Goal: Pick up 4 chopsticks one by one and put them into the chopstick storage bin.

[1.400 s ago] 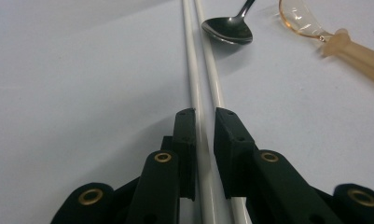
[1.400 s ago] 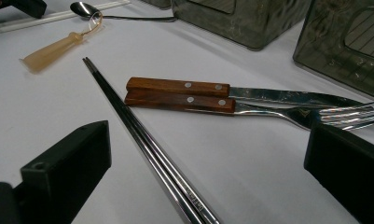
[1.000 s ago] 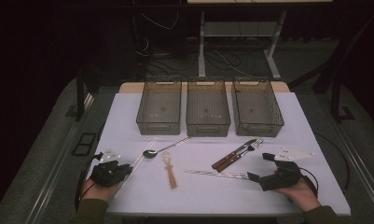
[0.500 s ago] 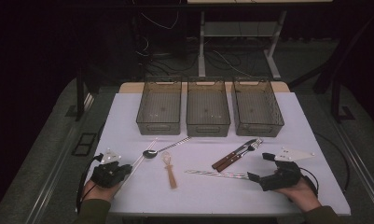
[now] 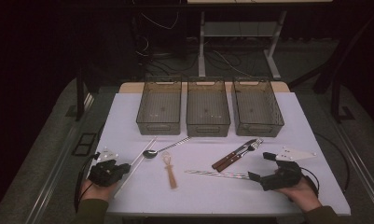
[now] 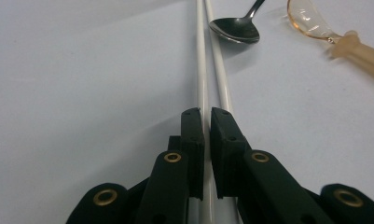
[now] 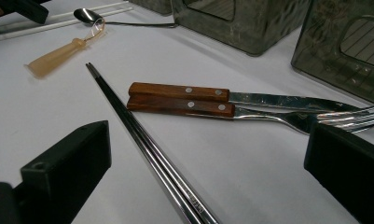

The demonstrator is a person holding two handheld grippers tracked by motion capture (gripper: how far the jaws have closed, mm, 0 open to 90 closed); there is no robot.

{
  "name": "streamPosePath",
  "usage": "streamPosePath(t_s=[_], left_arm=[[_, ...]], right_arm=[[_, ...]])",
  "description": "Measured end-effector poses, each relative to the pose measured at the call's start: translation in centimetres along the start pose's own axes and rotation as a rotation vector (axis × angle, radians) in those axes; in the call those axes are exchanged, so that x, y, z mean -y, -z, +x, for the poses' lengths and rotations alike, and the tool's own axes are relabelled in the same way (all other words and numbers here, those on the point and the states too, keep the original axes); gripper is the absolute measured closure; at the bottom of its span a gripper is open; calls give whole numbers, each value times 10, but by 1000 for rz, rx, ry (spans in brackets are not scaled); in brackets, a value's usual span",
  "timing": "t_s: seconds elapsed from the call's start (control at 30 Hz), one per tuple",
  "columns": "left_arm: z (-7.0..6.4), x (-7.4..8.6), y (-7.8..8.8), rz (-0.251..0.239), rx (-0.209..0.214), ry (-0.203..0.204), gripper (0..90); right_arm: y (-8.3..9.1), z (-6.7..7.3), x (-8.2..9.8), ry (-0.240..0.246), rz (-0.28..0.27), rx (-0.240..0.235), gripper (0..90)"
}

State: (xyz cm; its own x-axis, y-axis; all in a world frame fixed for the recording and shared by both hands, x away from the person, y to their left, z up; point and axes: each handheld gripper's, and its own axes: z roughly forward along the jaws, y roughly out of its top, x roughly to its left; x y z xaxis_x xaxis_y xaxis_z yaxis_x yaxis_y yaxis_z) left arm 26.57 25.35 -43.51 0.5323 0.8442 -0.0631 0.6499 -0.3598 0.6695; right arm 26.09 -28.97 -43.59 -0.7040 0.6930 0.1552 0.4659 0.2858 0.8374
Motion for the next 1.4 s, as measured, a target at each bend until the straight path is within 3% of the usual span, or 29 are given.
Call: streamPosePath(t_s=[0.87,1.4], left_arm=[[0,-13,21,-44,39,-10,842],[-15,-39,25,-71,120,-63,842]], right_arm=[[2,0,0,-3,-4,3,8],[3,-1,0,-12,-11,5,8]])
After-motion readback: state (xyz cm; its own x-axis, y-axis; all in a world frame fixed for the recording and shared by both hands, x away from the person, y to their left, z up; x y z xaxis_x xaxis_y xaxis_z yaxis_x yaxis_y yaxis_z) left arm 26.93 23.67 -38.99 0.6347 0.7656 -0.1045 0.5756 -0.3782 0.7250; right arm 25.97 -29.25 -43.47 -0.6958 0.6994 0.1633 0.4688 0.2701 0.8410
